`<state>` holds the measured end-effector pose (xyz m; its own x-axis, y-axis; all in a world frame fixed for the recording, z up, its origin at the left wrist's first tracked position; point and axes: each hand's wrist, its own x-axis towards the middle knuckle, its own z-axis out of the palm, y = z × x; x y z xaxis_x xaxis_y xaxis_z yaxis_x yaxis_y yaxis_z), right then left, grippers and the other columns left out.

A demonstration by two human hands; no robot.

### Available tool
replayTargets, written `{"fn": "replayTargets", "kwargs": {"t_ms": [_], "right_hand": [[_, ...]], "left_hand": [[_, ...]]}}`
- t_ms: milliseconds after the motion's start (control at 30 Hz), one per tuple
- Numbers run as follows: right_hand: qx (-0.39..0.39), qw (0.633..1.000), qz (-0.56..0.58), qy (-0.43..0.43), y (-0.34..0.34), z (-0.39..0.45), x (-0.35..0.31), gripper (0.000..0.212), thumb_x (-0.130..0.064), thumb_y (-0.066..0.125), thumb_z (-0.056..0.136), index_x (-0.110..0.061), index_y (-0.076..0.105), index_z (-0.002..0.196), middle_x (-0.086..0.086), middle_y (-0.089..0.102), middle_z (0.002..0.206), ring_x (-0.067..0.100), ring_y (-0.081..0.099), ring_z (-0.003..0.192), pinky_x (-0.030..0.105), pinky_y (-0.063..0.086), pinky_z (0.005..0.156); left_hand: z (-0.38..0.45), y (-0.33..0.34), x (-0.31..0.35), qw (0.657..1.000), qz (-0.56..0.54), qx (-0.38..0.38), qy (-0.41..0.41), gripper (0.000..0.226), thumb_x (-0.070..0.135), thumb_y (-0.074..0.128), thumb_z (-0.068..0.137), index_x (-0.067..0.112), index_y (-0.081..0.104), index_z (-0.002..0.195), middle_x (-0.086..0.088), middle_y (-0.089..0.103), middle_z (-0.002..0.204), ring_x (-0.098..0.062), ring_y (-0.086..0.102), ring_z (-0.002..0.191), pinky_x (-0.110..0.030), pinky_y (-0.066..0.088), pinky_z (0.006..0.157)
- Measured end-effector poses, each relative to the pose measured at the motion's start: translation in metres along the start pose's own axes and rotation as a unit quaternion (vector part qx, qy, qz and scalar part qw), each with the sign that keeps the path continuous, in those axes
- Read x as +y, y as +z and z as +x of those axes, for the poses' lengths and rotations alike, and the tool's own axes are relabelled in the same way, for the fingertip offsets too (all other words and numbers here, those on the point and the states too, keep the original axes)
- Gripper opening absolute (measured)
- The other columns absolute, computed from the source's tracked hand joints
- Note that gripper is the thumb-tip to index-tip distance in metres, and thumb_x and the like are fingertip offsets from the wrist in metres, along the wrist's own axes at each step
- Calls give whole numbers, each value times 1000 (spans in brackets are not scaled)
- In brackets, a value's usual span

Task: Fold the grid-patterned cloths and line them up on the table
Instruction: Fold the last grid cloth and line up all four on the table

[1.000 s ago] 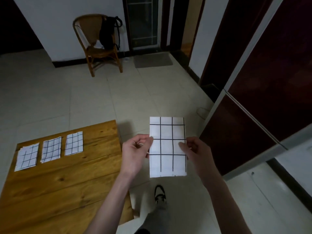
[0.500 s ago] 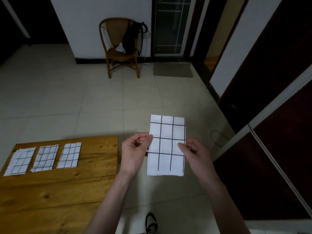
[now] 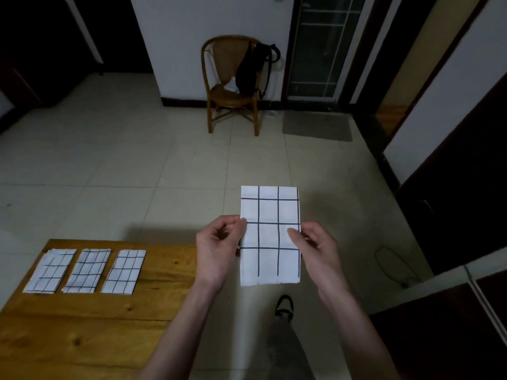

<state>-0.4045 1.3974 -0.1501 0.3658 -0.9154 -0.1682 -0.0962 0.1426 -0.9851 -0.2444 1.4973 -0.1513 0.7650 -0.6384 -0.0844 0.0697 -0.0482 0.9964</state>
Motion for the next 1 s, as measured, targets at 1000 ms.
{"fn": "replayTargets", "kwargs": {"t_ms": [1000], "right_hand": [[-314,948,-42,-21,186,423,-81,3,-19,68,99,-18,68,96,-10,67,80,4,60,73,14,48,66]], "left_hand": [[355,34,38,958,3,286,8,11,19,67,97,15,76,93,2,77,93,-14,72,80,-32,60,63]]}}
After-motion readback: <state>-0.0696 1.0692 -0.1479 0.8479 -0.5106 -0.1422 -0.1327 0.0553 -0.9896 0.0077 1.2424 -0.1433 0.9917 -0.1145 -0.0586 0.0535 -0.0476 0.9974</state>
